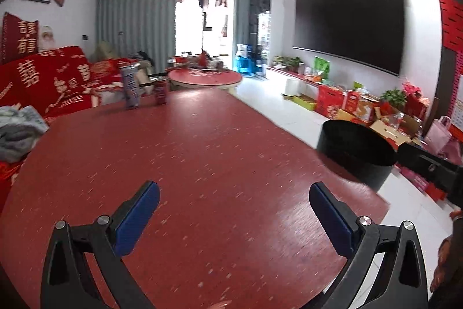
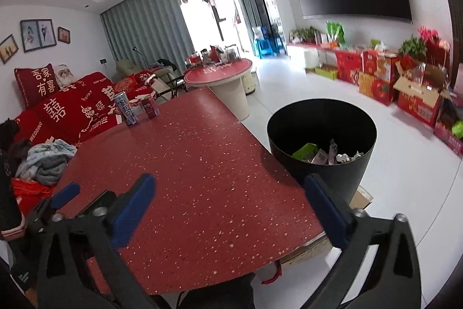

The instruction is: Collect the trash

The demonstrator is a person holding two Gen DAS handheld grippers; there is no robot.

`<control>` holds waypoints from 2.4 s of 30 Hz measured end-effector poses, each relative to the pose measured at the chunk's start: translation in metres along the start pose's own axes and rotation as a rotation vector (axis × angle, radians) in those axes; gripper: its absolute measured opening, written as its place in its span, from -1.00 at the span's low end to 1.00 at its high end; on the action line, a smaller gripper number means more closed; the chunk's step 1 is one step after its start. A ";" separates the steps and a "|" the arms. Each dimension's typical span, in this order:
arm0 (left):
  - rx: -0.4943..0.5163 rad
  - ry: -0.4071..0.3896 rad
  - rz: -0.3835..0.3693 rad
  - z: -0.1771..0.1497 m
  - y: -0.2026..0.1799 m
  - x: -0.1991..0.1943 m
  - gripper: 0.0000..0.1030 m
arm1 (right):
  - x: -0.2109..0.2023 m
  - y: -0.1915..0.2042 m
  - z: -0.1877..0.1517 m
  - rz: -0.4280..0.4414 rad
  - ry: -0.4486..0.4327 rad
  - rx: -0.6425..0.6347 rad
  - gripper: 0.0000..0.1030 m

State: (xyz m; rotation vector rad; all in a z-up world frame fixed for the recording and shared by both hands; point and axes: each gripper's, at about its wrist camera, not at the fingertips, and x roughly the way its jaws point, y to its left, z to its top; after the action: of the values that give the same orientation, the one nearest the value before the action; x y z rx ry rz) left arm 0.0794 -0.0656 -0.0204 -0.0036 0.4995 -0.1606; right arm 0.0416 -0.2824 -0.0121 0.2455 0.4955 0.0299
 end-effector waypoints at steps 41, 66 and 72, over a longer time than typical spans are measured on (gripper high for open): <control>-0.024 -0.206 0.104 -0.042 -0.001 -0.042 1.00 | -0.038 0.033 -0.043 -0.104 -0.255 -0.212 1.00; -0.026 -0.201 0.113 -0.041 0.000 -0.041 1.00 | -0.037 0.036 -0.043 -0.100 -0.247 -0.218 1.00; -0.026 -0.202 0.113 -0.041 -0.001 -0.041 1.00 | -0.037 0.036 -0.042 -0.099 -0.247 -0.217 1.00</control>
State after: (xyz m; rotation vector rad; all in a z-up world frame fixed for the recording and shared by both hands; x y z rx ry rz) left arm 0.0240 -0.0584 -0.0365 -0.0169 0.2994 -0.0425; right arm -0.0101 -0.2416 -0.0222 0.0111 0.2548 -0.0430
